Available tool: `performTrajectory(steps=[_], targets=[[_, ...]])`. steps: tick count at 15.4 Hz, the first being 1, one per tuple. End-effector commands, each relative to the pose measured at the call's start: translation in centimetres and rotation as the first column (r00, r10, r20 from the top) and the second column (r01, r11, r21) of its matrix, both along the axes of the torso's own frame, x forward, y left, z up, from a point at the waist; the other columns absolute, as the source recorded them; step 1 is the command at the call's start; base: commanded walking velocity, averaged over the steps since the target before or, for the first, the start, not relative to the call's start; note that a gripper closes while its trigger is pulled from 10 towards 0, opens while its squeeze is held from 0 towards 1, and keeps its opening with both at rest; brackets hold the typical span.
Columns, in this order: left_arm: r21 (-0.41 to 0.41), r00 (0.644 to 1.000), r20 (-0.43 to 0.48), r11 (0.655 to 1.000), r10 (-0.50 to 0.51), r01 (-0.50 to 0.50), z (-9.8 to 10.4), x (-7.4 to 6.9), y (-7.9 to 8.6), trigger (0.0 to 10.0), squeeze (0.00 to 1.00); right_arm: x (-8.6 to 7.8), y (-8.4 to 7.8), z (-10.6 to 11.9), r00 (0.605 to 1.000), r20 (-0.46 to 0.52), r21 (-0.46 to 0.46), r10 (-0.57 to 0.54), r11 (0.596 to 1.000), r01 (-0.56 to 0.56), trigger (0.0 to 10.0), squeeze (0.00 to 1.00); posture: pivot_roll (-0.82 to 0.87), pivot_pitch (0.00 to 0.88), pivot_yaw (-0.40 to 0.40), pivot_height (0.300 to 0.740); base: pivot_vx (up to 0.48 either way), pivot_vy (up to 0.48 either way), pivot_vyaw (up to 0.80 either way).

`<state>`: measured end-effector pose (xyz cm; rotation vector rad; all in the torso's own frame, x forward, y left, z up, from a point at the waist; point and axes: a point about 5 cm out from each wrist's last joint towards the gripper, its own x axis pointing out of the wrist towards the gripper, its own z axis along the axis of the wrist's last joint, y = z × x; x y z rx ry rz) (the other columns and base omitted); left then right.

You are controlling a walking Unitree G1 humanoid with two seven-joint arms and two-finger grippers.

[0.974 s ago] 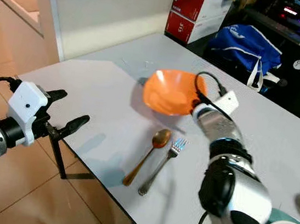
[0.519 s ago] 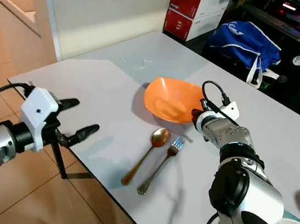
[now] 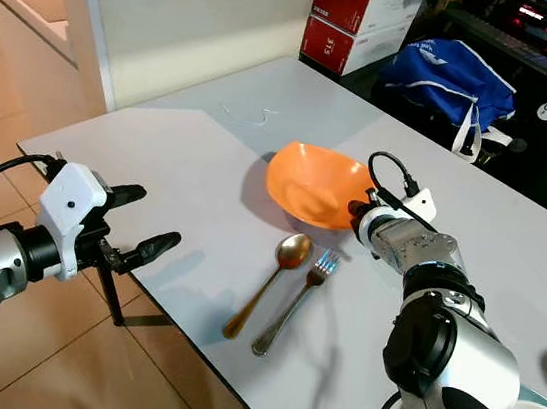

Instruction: Setting the table

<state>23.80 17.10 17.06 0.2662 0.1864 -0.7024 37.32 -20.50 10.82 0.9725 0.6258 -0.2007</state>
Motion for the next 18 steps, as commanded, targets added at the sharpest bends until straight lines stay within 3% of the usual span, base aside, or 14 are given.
performTrajectory(steps=[1,2,3,4,6,7,8,9,12,13,14,15,16,18], targets=[[0.010,1.000,0.019,1.000,-0.024,0.024,0.5,-0.2,-0.4,10.0,0.00,-0.2,-1.2,0.0,1.000,0.005,-0.051,-0.015,0.999,0.015,10.0,1.00,0.08,0.000,-0.073,0.740,0.000,0.000,0.00],[0.014,0.999,0.022,1.000,-0.026,0.026,0.5,-0.2,-0.4,10.0,0.00,-0.2,-1.4,0.1,1.000,0.014,-0.058,-0.017,0.998,0.018,10.0,1.00,0.08,0.000,-0.073,0.740,0.000,0.000,0.00],[0.018,0.999,0.029,1.000,-0.025,0.024,0.6,-0.1,-0.4,10.0,0.00,-0.1,-1.6,0.3,1.000,0.017,-0.067,-0.020,0.998,0.021,10.0,0.60,0.09,0.000,-0.071,0.740,0.000,0.000,0.00],[0.018,0.999,0.036,1.000,-0.026,0.025,0.6,-0.1,-0.4,10.0,0.00,-0.2,-2.0,0.4,1.000,0.014,-0.084,-0.026,0.996,0.027,10.0,0.00,0.09,0.000,-0.071,0.740,0.000,0.000,0.00],[0.038,0.998,0.046,0.999,-0.030,0.029,0.6,-0.1,-0.6,10.0,0.00,-0.3,-3.0,0.6,0.999,0.025,-0.153,-0.034,0.987,0.038,10.0,0.00,0.08,0.000,-0.065,0.740,0.000,0.000,0.00],[0.036,0.998,0.056,0.999,-0.025,0.023,0.6,0.1,-0.6,10.0,0.00,-0.1,-3.5,1.3,0.996,0.076,-0.171,-0.040,0.984,0.053,10.0,0.00,0.08,0.000,-0.064,0.740,0.000,0.000,0.00],[0.020,0.997,0.070,1.000,-0.024,0.023,0.9,0.2,-0.8,10.0,0.00,0.3,-3.4,2.5,0.986,0.162,-0.072,-0.034,0.996,0.047,10.0,0.00,0.08,0.000,-0.061,0.740,0.000,0.000,0.00],[0.019,0.997,0.072,1.000,-0.025,0.024,0.9,0.2,-0.9,10.0,0.00,0.6,-3.2,3.6,0.974,0.228,-0.030,0.005,1.000,0.002,10.0,0.00,0.08,0.000,-0.058,0.740,0.000,0.000,0.00],[0.032,0.998,0.050,0.999,0.025,-0.026,0.6,0.6,-0.7,10.0,0.00,0.8,-2.5,5.3,0.945,0.311,-0.076,0.101,0.994,-0.081,10.0,0.00,0.08,0.000,-0.056,0.740,0.000,0.200,0.00],[0.052,0.997,0.043,0.996,0.066,-0.069,0.4,0.9,-0.6,10.0,0.00,0.7,-2.1,5.9,0.930,0.333,-0.211,0.157,0.973,-0.089,10.0,0.00,0.08,0.000,-0.059,0.740,0.000,0.480,0.00],[0.074,0.991,0.066,0.990,0.112,-0.117,0.4,1.2,-0.5,10.0,0.00,0.4,-1.9,7.4,0.868,0.463,-0.392,0.183,0.920,0.015,10.0,0.00,0.08,0.000,-0.062,0.740,0.000,0.480,0.00],[0.079,0.982,0.092,0.982,0.163,-0.171,0.6,1.7,-0.3,10.0,0.00,-0.1,-1.3,8.0,0.827,0.510,-0.478,0.235,0.877,0.046,10.0,0.00,0.08,0.000,-0.062,0.740,0.000,0.480,0.00],[0.087,0.969,0.145,0.973,0.201,-0.215,0.9,2.2,-0.3,10.0,0.00,-0.8,-0.1,8.5,0.802,0.517,-0.543,0.300,0.839,0.037,10.0,0.00,0.08,0.000,-0.061,0.740,0.000,0.480,0.00],[0.045,0.925,0.238,0.948,0.297,-0.316,1.8,3.2,-0.3,10.0,0.00,-2.2,2.7,9.0,0.764,0.544,-0.581,0.347,0.813,0.044,10.0,0.00,0.08,0.000,-0.056,0.740,0.000,0.480,0.00]])
